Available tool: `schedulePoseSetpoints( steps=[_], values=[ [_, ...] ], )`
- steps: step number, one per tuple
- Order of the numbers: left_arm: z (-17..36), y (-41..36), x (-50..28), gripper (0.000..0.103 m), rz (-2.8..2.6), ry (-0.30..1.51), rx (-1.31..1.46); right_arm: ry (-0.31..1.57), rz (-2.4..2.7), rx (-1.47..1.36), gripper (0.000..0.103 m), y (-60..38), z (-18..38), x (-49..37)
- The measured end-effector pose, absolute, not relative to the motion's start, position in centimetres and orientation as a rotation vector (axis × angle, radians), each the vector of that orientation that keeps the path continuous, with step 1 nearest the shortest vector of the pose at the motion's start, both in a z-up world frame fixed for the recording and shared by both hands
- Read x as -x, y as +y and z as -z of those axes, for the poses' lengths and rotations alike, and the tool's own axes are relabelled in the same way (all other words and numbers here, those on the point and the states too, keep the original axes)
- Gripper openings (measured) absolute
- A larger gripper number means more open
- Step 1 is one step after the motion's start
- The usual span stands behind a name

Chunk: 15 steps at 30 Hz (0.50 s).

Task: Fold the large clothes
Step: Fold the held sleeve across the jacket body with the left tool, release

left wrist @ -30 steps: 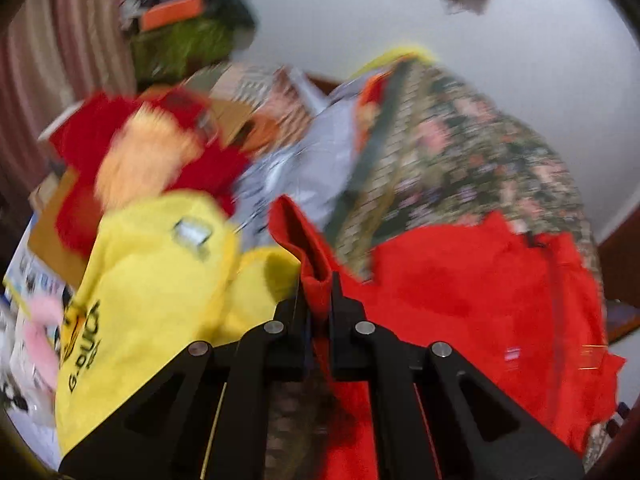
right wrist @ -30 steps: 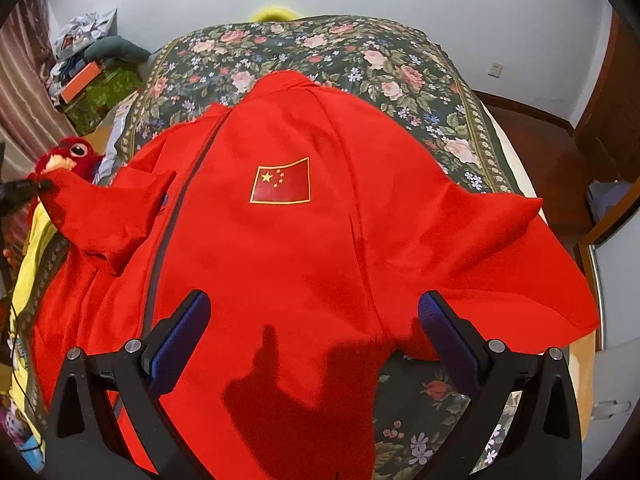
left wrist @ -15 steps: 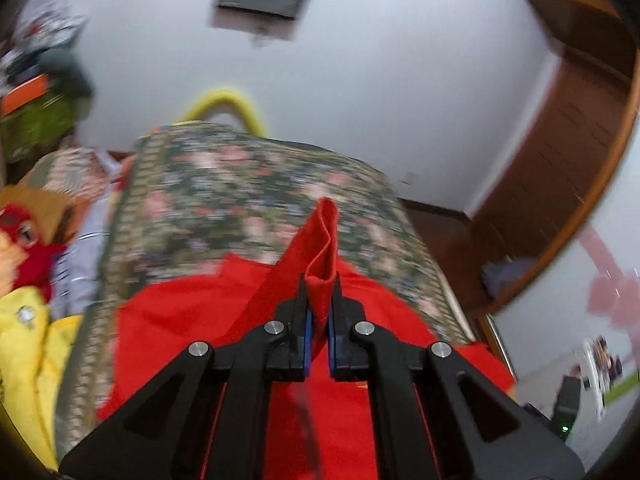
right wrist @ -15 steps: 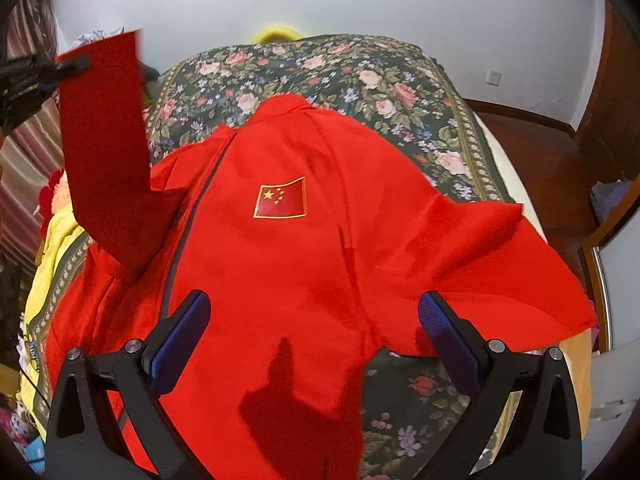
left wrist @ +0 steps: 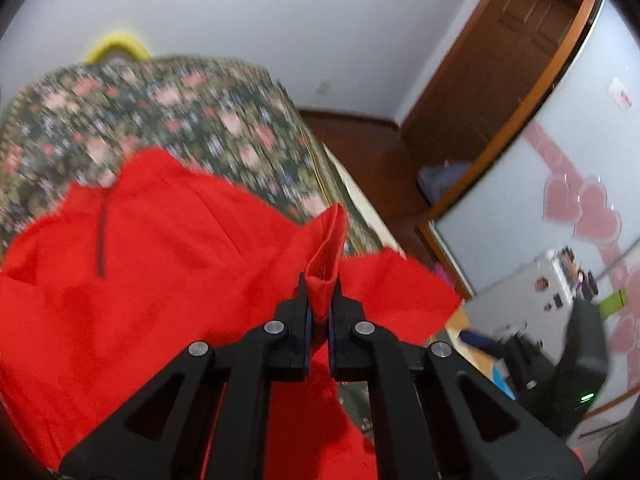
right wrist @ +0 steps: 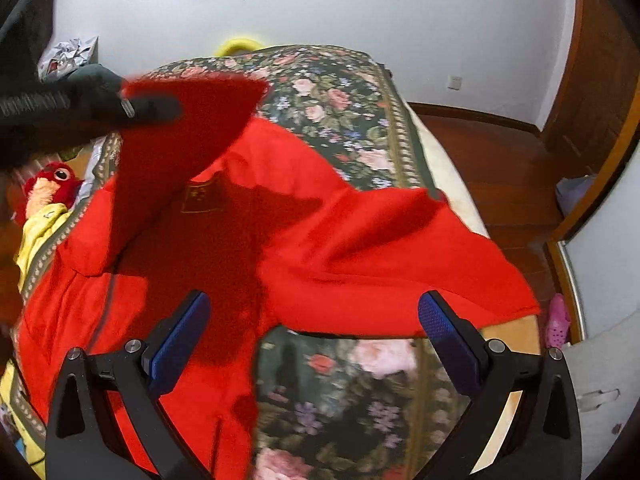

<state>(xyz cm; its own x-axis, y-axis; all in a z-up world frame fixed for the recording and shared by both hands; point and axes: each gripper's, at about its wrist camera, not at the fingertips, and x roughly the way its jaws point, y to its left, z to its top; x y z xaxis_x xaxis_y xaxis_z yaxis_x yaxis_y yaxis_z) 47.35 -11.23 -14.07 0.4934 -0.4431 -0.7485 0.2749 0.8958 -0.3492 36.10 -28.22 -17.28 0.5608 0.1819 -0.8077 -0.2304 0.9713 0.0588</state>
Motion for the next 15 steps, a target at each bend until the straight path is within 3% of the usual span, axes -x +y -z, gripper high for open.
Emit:
schedulePoseSetpoints(
  steps=[6, 10, 15],
  values=[
    [18.3, -14.1, -45.8, 0.005, 0.495, 1.104, 0.157, 0.961, -0.225, 0.046, 0.103, -29.5, 17.5, -35.6],
    [18.1, -13.8, -44.5, 0.011, 0.494, 1.074, 0.100, 0.968, -0.236, 0.020, 0.103, -29.7, 17.5, -35.7],
    [14.8, -10.2, -43.5, 0.064, 0.469, 0.972, 0.108, 0.997, -0.290, -0.040, 0.103, -29.0, 17.6, -36.0]
  ],
)
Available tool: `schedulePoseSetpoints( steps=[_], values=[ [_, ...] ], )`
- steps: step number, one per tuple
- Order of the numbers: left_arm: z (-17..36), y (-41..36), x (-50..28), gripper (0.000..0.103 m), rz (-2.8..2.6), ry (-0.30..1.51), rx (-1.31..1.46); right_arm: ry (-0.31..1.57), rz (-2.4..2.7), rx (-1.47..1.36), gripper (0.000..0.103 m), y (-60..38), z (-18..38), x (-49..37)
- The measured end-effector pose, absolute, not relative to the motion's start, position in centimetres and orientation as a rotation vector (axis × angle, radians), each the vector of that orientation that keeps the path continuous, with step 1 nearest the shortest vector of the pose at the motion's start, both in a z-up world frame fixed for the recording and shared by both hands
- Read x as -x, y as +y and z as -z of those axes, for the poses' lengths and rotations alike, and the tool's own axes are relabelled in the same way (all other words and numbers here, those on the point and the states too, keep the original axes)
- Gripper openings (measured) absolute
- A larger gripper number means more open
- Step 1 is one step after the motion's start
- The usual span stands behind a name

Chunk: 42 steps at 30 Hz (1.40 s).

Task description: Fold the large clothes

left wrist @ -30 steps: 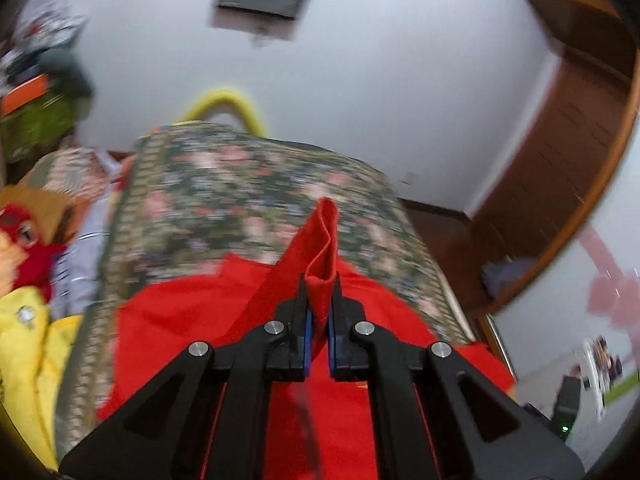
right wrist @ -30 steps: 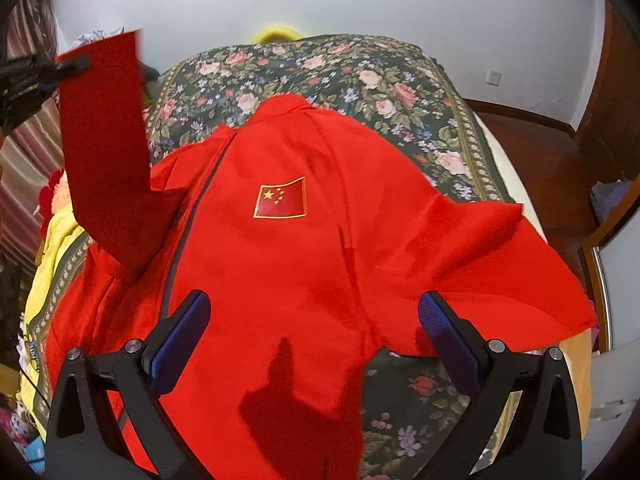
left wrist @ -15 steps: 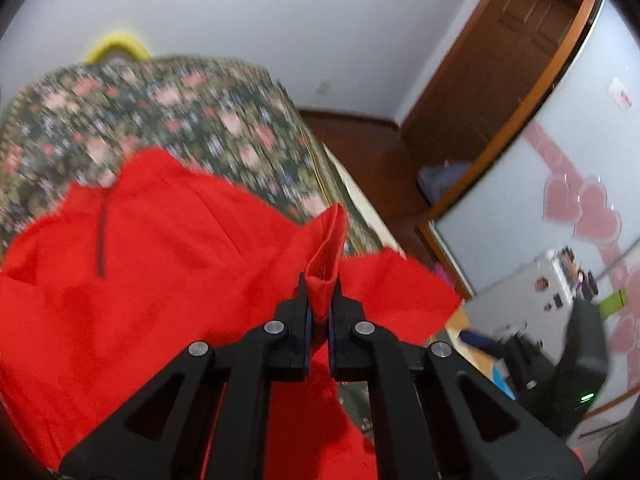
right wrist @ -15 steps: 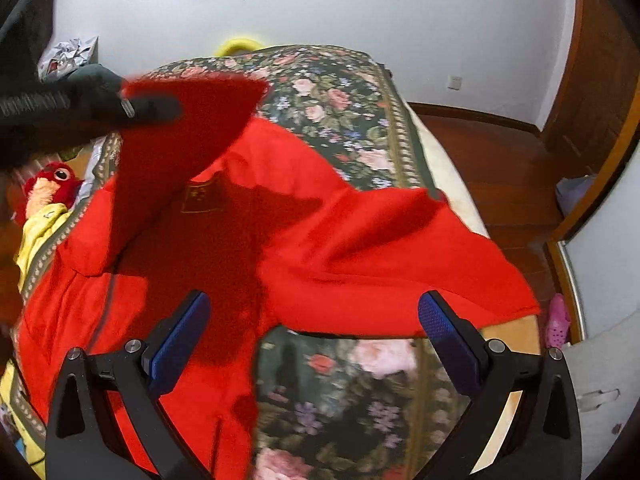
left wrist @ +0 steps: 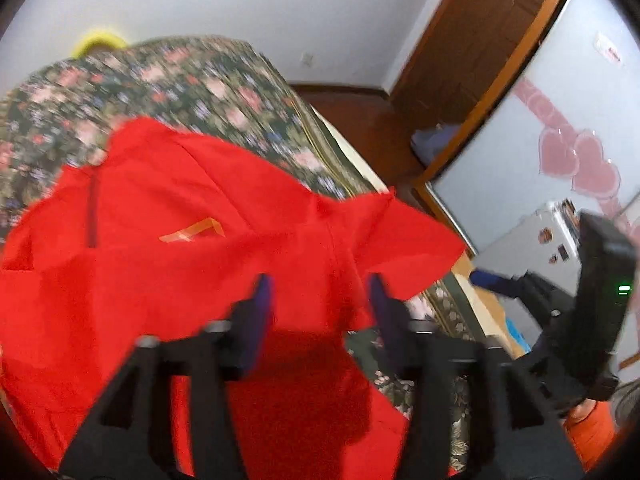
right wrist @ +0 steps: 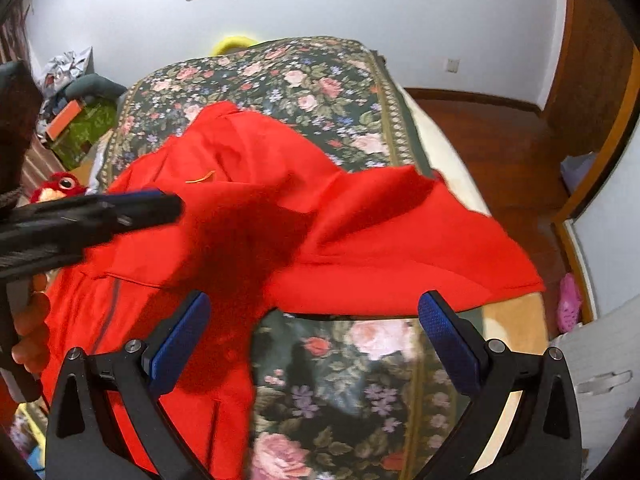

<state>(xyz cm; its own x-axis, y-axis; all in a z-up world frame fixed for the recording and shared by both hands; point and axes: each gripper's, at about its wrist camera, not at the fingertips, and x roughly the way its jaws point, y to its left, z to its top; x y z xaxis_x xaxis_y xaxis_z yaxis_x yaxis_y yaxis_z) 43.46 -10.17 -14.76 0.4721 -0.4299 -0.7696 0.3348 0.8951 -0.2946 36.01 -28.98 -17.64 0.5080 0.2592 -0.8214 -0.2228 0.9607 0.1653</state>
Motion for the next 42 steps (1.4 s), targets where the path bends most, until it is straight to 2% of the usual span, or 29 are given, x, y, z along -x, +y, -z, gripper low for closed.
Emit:
schedulePoseSetpoints(
  steps=[3, 5, 9, 16, 21, 27, 32, 42],
  values=[
    [13.0, -7.3, -42.7, 0.072, 0.440, 0.919, 0.102, 1.008, -0.319, -0.077, 0.103, -28.1, 17.9, -36.3],
    [12.6, -4.9, -42.2, 0.074, 0.401, 0.907, 0.077, 1.025, -0.338, -0.097, 0.103, -27.4, 18.3, -36.6],
    [14.0, 1.7, -41.1, 0.082, 0.253, 0.909, -0.010, 1.062, -0.355, -0.102, 0.103, -26.0, 19.3, -37.0],
    [19.6, 15.9, -39.4, 0.082, -0.118, 1.032, -0.106, 1.113, -0.373, -0.123, 0.103, -24.4, 20.7, -37.9],
    [23.3, 23.1, -38.6, 0.082, -0.210, 1.120, -0.031, 1.131, -0.377, -0.141, 0.103, -22.5, 21.1, -38.8],
    [27.6, 24.2, -38.3, 0.082, -0.210, 1.200, -0.084, 1.147, -0.417, -0.082, 0.103, -18.4, 21.7, -39.3],
    [28.6, 23.2, -38.3, 0.083, -0.275, 1.148, -0.224, 1.166, -0.429, 0.039, 0.103, -14.7, 23.1, -39.8],
    [27.7, 28.9, -38.5, 0.085, -0.511, 1.091, -0.041, 1.227, -0.383, 0.089, 0.102, -13.2, 25.3, -40.2]
  ],
)
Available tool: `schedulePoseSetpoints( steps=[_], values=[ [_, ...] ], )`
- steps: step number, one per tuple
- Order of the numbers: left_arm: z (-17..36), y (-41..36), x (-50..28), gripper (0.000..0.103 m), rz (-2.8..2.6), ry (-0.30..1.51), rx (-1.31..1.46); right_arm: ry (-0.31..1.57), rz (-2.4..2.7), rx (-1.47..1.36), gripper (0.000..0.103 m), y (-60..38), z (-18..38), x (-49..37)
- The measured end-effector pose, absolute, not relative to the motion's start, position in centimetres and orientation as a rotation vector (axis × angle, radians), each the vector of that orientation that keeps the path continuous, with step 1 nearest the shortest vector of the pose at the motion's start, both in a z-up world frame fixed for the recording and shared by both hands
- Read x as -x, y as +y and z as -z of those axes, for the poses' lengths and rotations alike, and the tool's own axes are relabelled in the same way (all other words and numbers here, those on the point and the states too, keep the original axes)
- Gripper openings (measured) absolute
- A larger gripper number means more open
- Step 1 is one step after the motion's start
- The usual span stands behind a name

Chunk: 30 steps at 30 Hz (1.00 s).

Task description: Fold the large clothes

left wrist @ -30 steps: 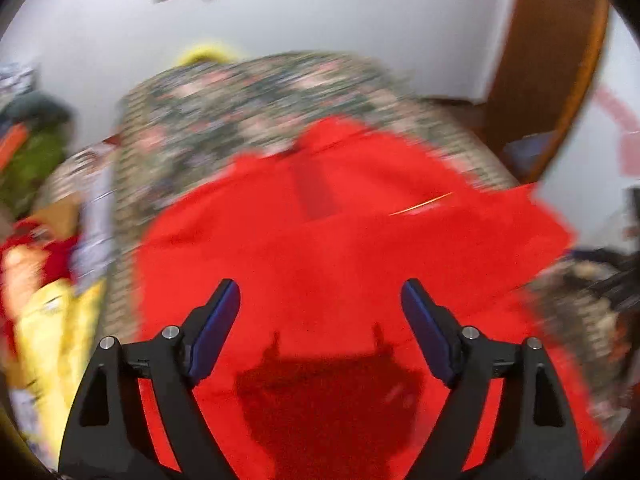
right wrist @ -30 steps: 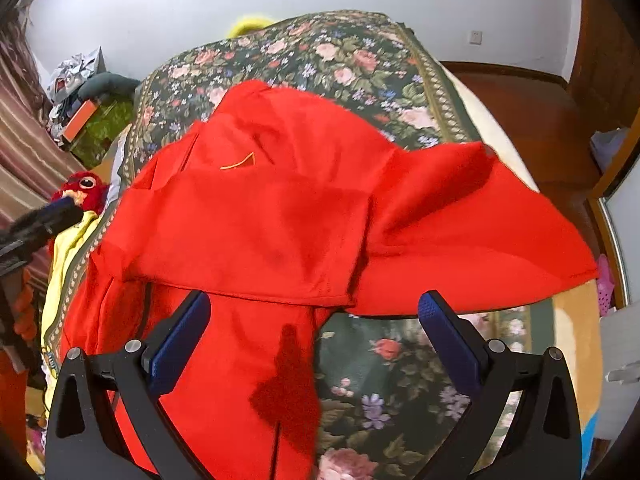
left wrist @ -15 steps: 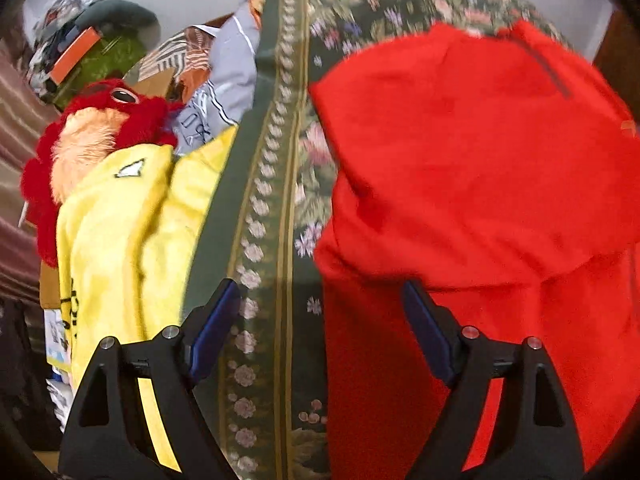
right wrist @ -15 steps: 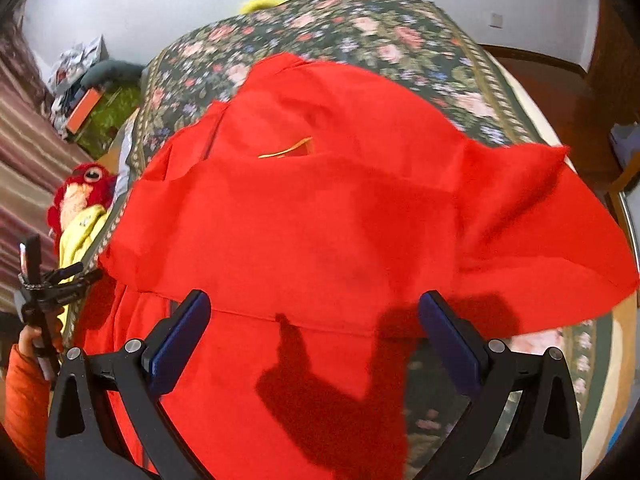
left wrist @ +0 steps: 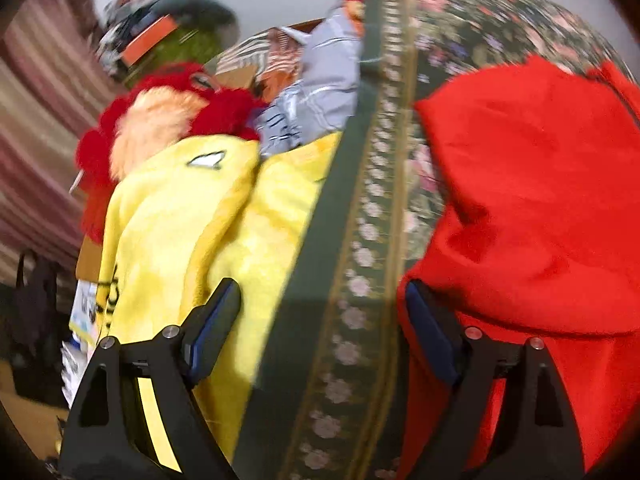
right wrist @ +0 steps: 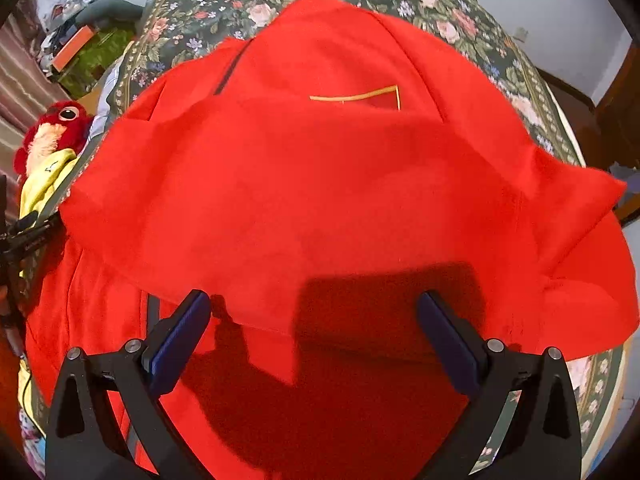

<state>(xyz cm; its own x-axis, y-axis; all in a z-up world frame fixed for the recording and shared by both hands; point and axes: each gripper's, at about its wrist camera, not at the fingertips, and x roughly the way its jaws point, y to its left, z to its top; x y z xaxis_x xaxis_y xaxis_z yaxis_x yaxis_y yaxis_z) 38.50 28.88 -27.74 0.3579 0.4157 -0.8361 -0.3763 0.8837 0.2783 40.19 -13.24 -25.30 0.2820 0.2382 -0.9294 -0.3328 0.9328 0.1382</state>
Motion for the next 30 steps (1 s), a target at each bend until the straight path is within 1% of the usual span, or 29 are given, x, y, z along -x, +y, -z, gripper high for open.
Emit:
schedulePoseSetpoints(
  steps=[1, 2, 3, 6, 9, 15, 24, 27, 30],
  values=[
    [27.6, 29.0, -38.4, 0.084, -0.528, 1.087, -0.037, 1.227, -0.384, 0.089, 0.102, -13.3, 25.2, -40.1],
    [27.4, 29.3, -38.2, 0.081, -0.589, 1.080, -0.057, 1.230, -0.385, 0.092, 0.102, -13.5, 25.2, -40.1],
    [27.4, 29.5, -38.1, 0.081, -0.617, 1.080, -0.063, 1.233, -0.385, 0.096, 0.102, -13.5, 25.2, -39.9],
    [26.9, 30.6, -37.3, 0.081, -0.571, 1.095, 0.025, 1.256, -0.390, 0.095, 0.102, -14.0, 25.3, -39.8],
    [25.4, 30.1, -36.1, 0.081, -0.517, 1.070, 0.056, 1.260, -0.393, 0.071, 0.102, -14.8, 24.9, -39.4],
    [21.8, 28.0, -34.7, 0.081, -0.425, 1.025, 0.086, 1.234, -0.371, -0.011, 0.102, -17.8, 22.3, -38.6],
    [15.2, 20.9, -35.6, 0.081, -0.268, 0.917, 0.086, 0.985, -0.329, -0.066, 0.103, -23.4, 13.2, -36.0],
    [12.9, 17.6, -35.7, 0.084, -0.202, 0.868, 0.083, 0.933, -0.303, -0.106, 0.103, -25.8, 11.4, -35.5],
    [11.2, 14.6, -35.7, 0.085, -0.123, 0.834, 0.100, 0.906, -0.251, -0.127, 0.103, -28.5, 10.7, -35.3]
  ],
)
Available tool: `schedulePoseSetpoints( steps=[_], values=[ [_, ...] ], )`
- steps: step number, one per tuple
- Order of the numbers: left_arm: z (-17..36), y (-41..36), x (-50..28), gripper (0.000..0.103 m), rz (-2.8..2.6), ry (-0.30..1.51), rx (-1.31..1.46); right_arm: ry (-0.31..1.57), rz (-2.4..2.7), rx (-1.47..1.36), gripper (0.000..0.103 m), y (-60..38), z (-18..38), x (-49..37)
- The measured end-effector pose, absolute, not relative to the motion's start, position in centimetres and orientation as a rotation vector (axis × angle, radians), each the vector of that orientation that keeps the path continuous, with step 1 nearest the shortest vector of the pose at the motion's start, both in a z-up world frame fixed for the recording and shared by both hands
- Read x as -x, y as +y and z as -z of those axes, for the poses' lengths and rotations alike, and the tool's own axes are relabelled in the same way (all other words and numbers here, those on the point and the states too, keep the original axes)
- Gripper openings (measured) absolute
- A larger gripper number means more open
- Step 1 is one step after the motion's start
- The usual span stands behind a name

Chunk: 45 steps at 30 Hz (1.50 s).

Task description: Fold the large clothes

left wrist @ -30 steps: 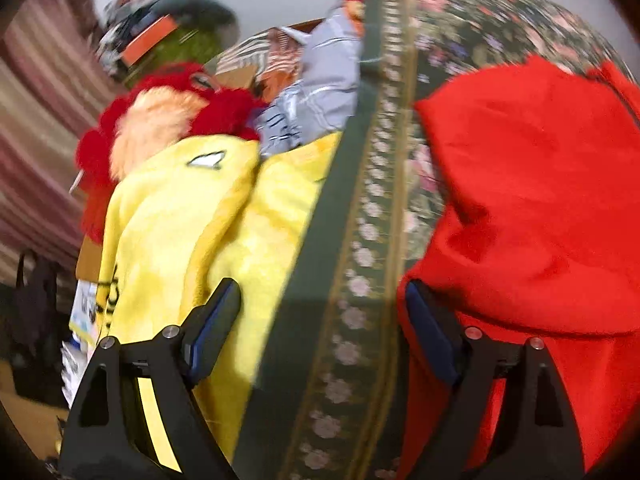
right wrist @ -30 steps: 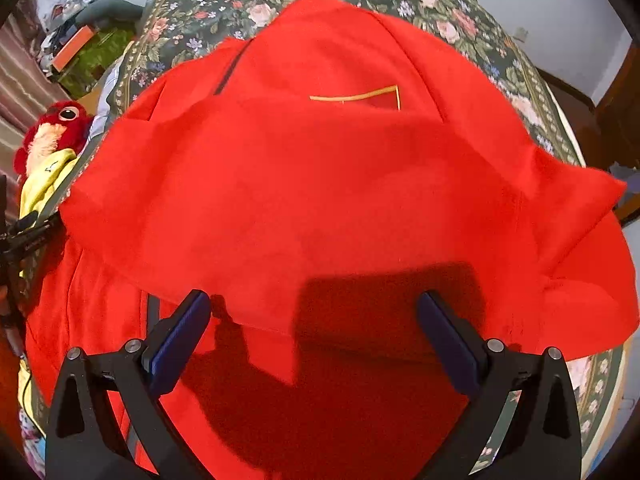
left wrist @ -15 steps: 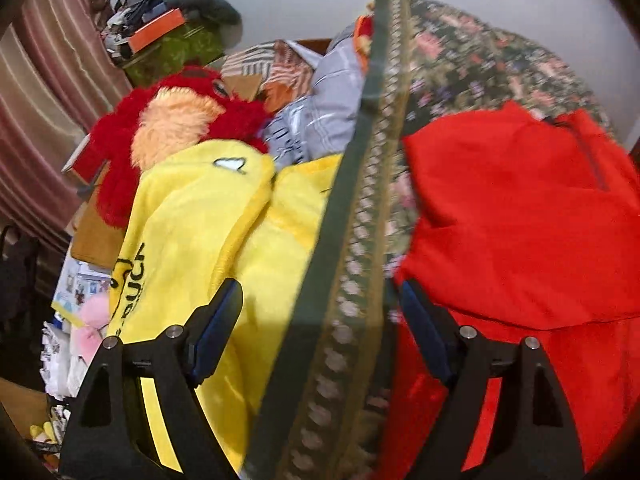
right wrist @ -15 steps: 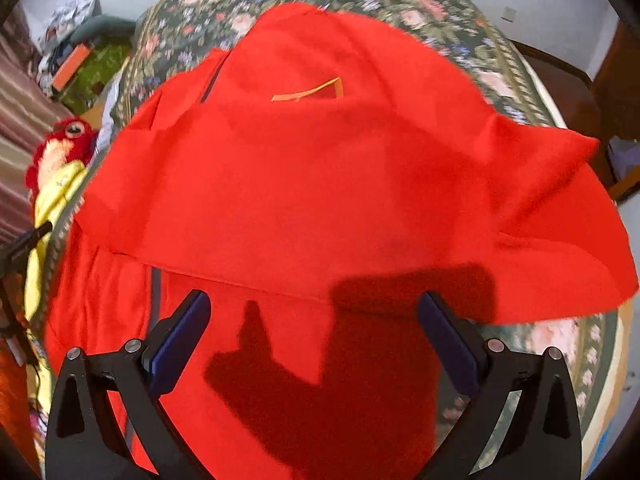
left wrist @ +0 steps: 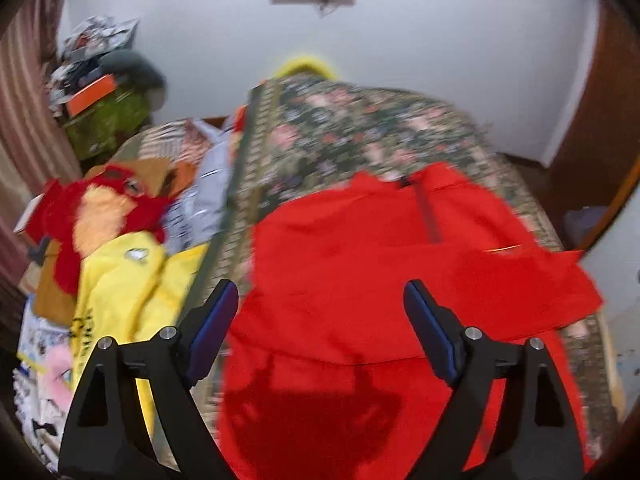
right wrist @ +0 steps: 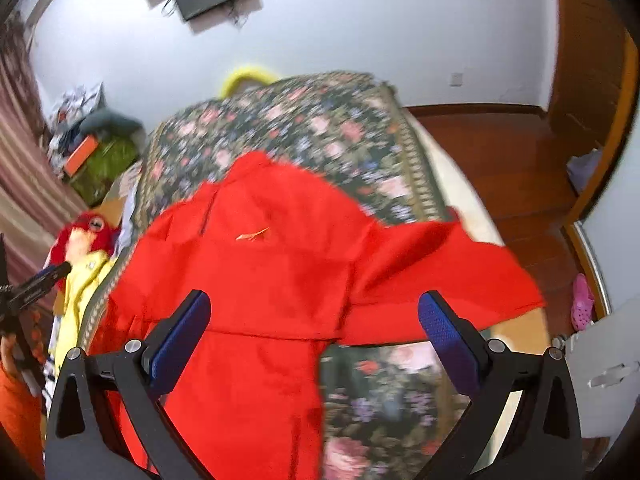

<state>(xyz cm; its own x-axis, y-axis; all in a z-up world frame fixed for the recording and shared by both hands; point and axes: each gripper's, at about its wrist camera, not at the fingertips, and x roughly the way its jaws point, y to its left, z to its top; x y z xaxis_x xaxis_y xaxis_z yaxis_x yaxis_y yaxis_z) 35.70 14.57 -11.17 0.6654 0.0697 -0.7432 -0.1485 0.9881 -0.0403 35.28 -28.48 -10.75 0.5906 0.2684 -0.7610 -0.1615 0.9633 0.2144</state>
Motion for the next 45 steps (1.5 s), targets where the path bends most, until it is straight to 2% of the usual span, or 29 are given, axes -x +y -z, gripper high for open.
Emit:
schedulePoseSetpoints(
  steps=[5, 12, 22, 30, 32, 35, 37, 38, 39, 40, 45],
  values=[
    [10.1, 9.5, -36.2, 0.090, -0.021, 0.816, 0.089, 0.941, -0.174, -0.183, 0.103, -33.1, 12.7, -35.3],
    [13.0, 4.9, -37.6, 0.090, 0.054, 0.877, 0.065, 1.058, -0.086, -0.363, 0.103, -39.1, 18.1, -36.8],
    [18.9, 3.5, -39.5, 0.090, 0.023, 0.987, 0.017, 1.152, 0.014, -0.577, 0.103, -43.1, 24.8, -40.3],
    [20.4, 3.7, -39.9, 0.090, 0.016, 1.009, 0.022, 1.105, 0.102, -0.561, 0.103, -43.6, 26.2, -42.8],
    [20.7, 3.6, -39.7, 0.090, 0.017, 1.016, 0.024, 1.091, 0.138, -0.532, 0.094, -43.7, 26.3, -43.5],
    [21.1, 3.7, -39.0, 0.090, 0.026, 1.023, 0.026, 1.064, 0.201, -0.488, 0.071, -43.8, 25.9, -44.0],
    [21.3, 3.8, -38.4, 0.090, 0.024, 1.027, 0.022, 1.043, 0.213, -0.464, 0.034, -43.9, 25.3, -44.2],
    [21.4, 4.0, -38.1, 0.090, 0.020, 1.028, 0.017, 1.041, 0.200, -0.478, 0.027, -44.1, 25.1, -44.3],
    [21.4, 4.1, -37.9, 0.090, 0.016, 1.030, 0.014, 1.041, 0.185, -0.496, 0.014, -44.2, 24.9, -44.6],
    [21.4, 4.3, -37.7, 0.090, 0.013, 1.031, 0.013, 1.042, 0.173, -0.517, 0.010, -44.2, 24.6, -44.7],
    [21.0, 5.7, -36.3, 0.090, 0.004, 1.028, 0.042, 0.960, 0.139, -0.485, 0.008, -42.2, 21.2, -44.1]
  ],
)
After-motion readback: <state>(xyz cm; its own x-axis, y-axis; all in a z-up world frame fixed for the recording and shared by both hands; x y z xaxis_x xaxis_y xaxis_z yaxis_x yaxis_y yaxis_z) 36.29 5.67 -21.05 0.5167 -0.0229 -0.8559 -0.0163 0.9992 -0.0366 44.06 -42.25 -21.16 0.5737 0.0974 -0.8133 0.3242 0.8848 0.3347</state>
